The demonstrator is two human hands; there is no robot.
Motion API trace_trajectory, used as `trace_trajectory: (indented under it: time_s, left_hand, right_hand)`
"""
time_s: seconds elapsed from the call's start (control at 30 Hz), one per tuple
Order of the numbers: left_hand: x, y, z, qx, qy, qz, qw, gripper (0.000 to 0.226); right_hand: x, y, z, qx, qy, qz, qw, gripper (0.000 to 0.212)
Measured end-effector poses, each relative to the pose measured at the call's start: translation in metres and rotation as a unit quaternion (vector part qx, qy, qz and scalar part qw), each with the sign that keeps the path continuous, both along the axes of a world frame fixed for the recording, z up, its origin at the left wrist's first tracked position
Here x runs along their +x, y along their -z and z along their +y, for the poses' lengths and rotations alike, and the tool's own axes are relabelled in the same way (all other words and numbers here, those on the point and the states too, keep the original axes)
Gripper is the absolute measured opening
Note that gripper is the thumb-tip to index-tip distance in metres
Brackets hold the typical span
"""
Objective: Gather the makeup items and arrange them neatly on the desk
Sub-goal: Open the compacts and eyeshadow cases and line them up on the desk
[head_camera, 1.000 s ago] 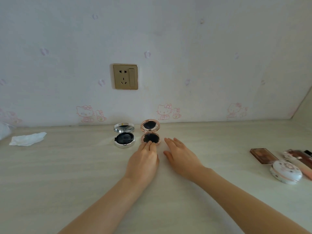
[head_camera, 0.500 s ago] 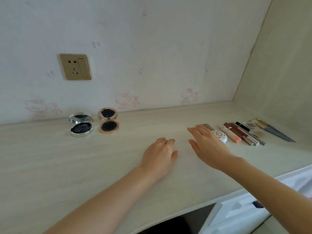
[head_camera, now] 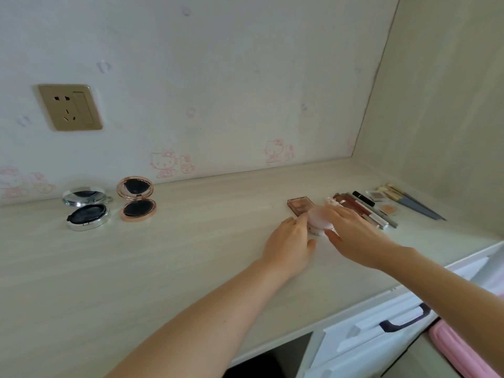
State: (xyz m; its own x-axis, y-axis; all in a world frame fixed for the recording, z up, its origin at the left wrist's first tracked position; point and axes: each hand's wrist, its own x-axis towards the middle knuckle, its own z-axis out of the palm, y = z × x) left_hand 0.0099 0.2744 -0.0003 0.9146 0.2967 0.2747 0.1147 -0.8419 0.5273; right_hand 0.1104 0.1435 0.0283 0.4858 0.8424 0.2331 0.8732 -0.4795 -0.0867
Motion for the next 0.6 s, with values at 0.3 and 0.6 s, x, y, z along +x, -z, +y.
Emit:
trace_trajectory:
  time_s: [0.3, 0.6]
  left_hand:
    - [0.024, -0.002, -0.001, -0.081, -0.028, -0.015, 0.996, 0.043]
    - [-0.002, -0.009, 0.013, -0.253, -0.015, -0.106, 0.962, 0.049]
  right_hand:
    - [0.006, 0.007, 0.0, 0.057, -0.018, -0.003, 0.998, 0.049]
    - [-0.016, -0.006, 0.009, 0.141, 0.026, 0.151, 0.978, 0.043]
